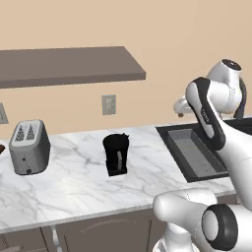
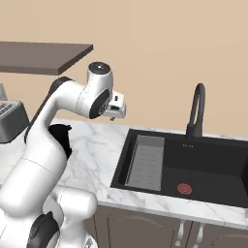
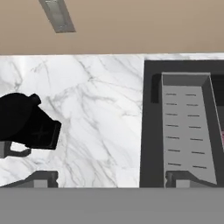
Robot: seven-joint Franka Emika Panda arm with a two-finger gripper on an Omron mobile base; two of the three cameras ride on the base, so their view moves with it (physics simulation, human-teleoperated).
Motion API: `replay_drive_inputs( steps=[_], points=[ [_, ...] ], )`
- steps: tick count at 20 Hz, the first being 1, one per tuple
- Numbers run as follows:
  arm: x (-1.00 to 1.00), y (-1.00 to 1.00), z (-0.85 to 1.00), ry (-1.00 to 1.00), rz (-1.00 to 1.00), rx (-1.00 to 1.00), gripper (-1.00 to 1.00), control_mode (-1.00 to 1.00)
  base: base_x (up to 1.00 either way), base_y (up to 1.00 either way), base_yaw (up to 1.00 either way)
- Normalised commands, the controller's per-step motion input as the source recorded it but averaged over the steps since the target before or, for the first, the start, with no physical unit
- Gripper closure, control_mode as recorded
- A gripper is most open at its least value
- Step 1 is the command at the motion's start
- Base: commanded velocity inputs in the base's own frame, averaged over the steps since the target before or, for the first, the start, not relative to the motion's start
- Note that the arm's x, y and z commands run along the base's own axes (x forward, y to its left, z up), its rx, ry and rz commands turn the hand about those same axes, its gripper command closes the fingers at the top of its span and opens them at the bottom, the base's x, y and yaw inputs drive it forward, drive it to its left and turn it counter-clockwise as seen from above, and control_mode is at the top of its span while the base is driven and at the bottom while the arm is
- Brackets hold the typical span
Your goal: Turn on the sink faucet and place the jug under the water for a few seconds to fill it up.
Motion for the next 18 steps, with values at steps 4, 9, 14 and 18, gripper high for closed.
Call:
replay_drive_inputs(
  steps=[4,9,14,18],
  points=[
    [0.00,-0.34,-0.14,0.00,0.00,0.06,-1.00,-1.00,0.00,0.00,0.00],
    [0.04,0.94,-0.52,-0.06,-0.02,-0.12,-1.00,-1.00,0.00,0.00,0.00],
    [0.03,0.73,-0.26,0.00,0.00,-0.07,-1.00,-1.00,0.00,0.00,0.00],
    [0.00,0.15,-0.02,0.00,0.00,0.00,-1.00,-1.00,0.00,0.00,0.00]
  ],
)
